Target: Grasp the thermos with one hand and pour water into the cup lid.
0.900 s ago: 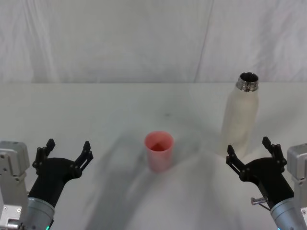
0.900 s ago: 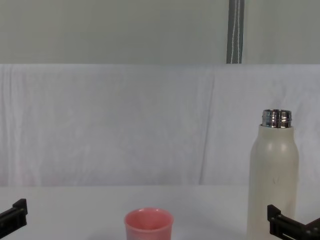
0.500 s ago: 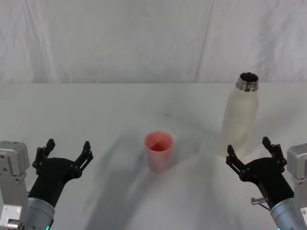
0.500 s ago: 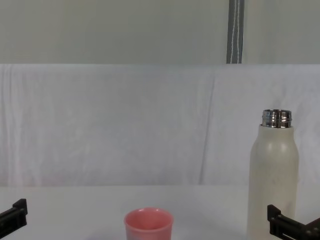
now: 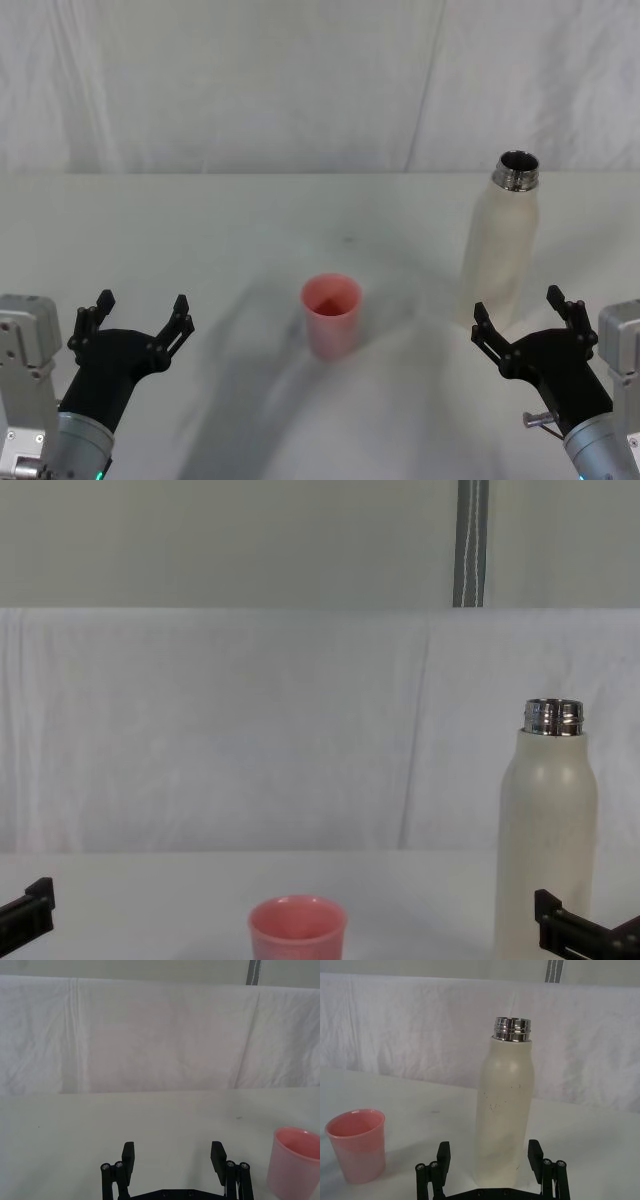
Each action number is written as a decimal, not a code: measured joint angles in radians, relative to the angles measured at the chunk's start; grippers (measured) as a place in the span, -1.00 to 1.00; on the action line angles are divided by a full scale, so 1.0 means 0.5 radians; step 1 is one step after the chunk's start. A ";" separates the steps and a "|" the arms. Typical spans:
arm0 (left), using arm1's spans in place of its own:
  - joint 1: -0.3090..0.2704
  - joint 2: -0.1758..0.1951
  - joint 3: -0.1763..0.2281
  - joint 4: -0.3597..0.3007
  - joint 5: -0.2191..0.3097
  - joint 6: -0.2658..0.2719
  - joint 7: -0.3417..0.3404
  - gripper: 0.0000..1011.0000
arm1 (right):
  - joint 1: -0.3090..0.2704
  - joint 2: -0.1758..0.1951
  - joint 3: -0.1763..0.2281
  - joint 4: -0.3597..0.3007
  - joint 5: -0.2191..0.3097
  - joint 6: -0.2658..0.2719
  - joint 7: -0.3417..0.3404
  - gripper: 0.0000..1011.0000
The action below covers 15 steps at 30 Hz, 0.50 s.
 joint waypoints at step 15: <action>0.000 0.000 0.000 0.000 0.000 0.000 0.000 0.98 | 0.028 -0.018 0.032 0.024 0.013 0.002 0.033 0.98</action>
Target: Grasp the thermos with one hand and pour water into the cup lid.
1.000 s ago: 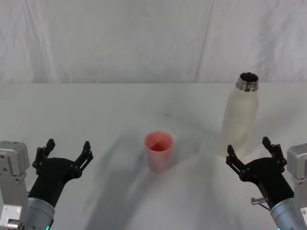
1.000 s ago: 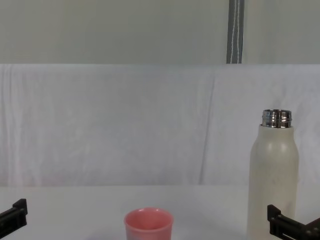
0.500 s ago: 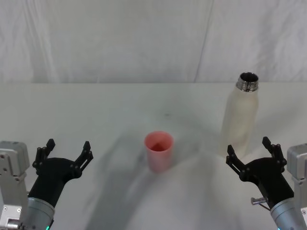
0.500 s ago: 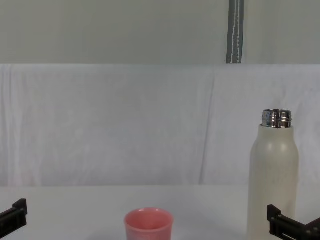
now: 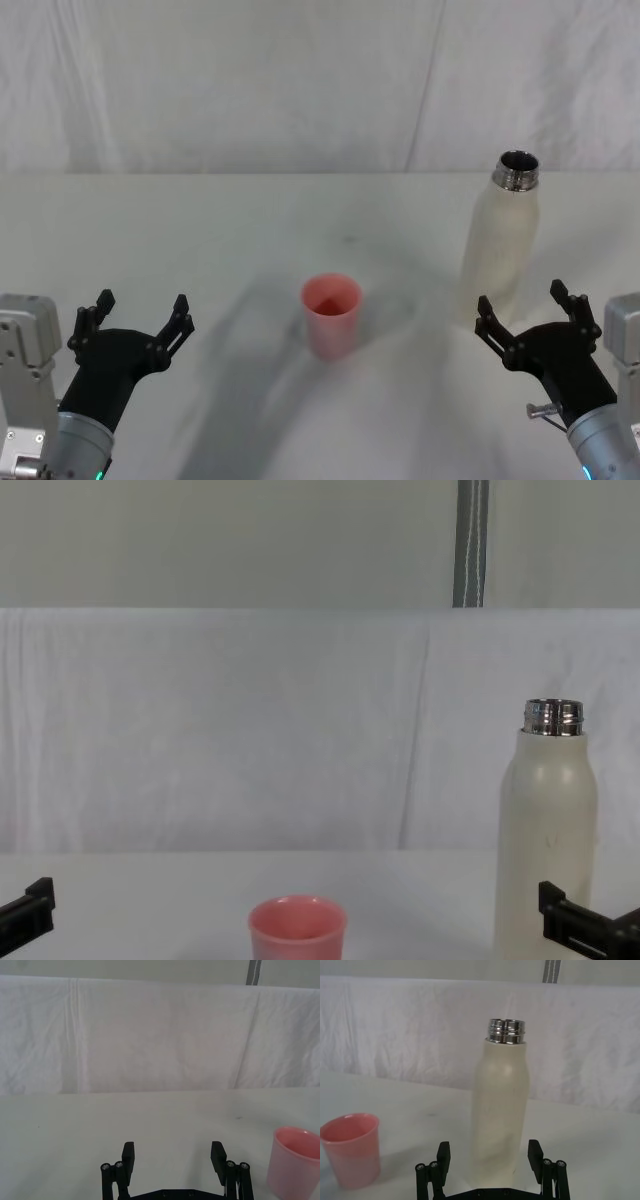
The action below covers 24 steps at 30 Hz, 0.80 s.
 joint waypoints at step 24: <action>0.000 0.000 0.000 0.000 0.000 0.000 0.000 0.98 | 0.242 -0.120 0.157 0.243 0.031 -0.014 0.218 0.98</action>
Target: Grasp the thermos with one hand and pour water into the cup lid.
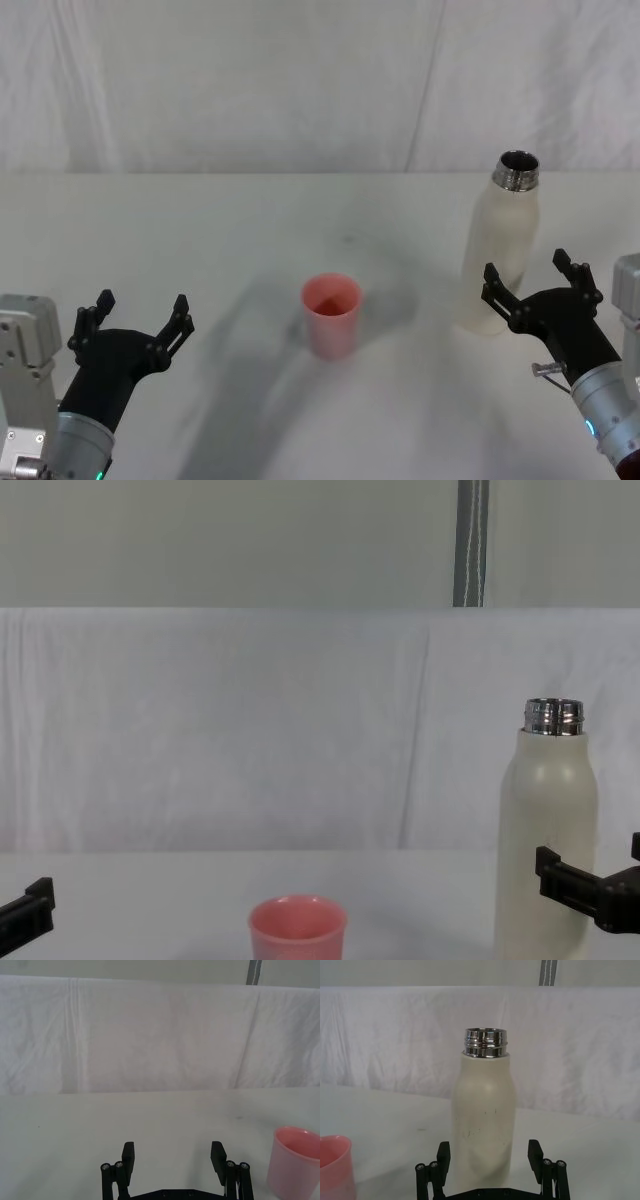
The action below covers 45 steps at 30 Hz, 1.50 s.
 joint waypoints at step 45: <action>0.000 0.000 0.000 0.000 0.000 0.000 0.000 0.98 | 0.284 -0.075 0.001 0.314 0.049 -0.055 0.115 0.98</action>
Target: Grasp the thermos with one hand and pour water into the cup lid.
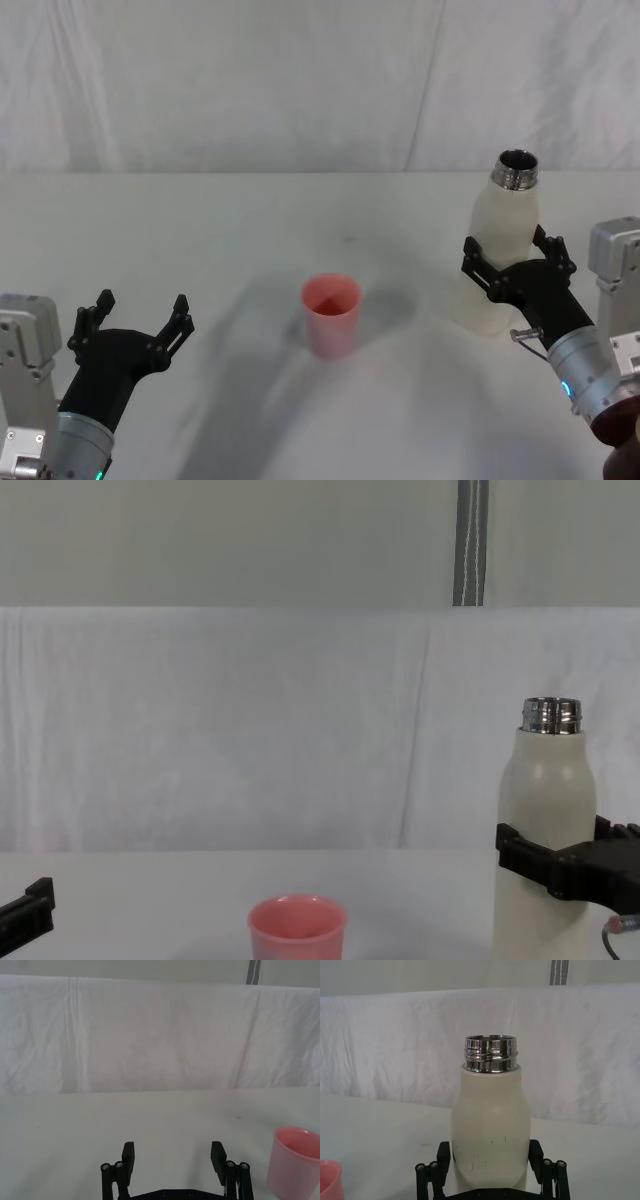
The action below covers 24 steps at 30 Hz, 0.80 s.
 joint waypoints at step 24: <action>0.000 0.000 0.000 0.000 0.000 0.000 0.000 0.98 | 0.119 0.007 -0.022 0.137 -0.004 -0.002 0.024 0.98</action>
